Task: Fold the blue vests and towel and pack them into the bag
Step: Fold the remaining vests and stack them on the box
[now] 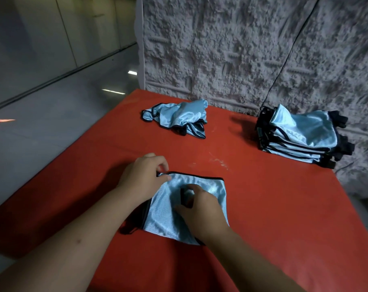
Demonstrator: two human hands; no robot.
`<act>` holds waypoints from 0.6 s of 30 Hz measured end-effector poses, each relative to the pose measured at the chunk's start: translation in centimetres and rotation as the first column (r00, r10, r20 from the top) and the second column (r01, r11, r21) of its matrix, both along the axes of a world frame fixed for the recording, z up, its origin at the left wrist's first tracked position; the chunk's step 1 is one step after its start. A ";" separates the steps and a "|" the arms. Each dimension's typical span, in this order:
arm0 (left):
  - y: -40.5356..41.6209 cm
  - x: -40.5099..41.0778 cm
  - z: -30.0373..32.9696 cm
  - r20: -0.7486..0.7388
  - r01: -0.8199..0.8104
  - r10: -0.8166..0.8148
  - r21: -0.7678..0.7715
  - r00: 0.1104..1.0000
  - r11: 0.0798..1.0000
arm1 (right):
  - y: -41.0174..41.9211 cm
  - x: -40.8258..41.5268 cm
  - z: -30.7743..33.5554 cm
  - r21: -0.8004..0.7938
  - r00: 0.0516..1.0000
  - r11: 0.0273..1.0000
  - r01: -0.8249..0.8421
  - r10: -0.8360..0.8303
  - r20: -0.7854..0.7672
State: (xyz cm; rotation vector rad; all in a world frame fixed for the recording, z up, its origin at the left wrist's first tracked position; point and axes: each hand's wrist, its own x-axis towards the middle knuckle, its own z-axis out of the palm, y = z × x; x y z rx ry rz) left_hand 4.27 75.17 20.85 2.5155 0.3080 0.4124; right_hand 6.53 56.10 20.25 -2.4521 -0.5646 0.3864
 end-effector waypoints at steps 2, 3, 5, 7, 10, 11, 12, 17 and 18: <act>-0.1 0.0 -0.1 0.036 0.178 -0.178 -0.006 0.983 0.984 | 0.3 0.2 -0.5 0.003 0.999 1.000 0.006 -0.006 -0.039; -0.2 -0.2 -0.4 -0.008 0.247 -0.249 -0.065 0.969 0.967 | 0.5 0.3 -0.6 -0.020 0.999 1.000 -0.015 0.015 -0.034; -0.3 -0.8 -1.3 -0.126 0.277 -0.311 -0.229 0.942 0.933 | 0.7 0.3 -0.8 -0.040 0.998 0.997 -0.062 0.061 -0.030; -0.1 -1.2 -1.7 -0.188 0.263 -0.322 -0.280 0.928 0.923 | 0.7 0.7 -0.8 -0.007 0.995 0.997 -0.075 0.075 -0.058; 0.5 -1.4 -1.2 -0.275 0.242 -0.322 -0.288 0.906 0.927 | 0.2 1.5 -0.3 0.122 0.984 0.991 -0.057 0.077 -0.160; 0.7 -1.3 -1.1 -0.304 0.235 -0.325 -0.296 0.896 0.926 | 0.0 1.8 0.0 0.190 0.973 0.981 -0.047 0.087 -0.213; 0.9 -1.3 -1.0 -0.331 0.232 -0.326 -0.293 0.886 0.928 | -0.2 2.0 0.3 0.255 0.962 0.966 -0.039 0.105 -0.252; 1.0 -0.9 -0.4 -0.275 0.284 -0.375 -0.318 0.885 0.904 | -0.6 2.1 0.7 0.237 0.990 0.971 -0.033 0.063 -0.123; 1.1 -0.8 -0.2 -0.272 0.282 -0.381 -0.341 0.883 0.897 | -0.8 2.1 0.5 0.251 0.980 0.968 0.000 0.050 -0.193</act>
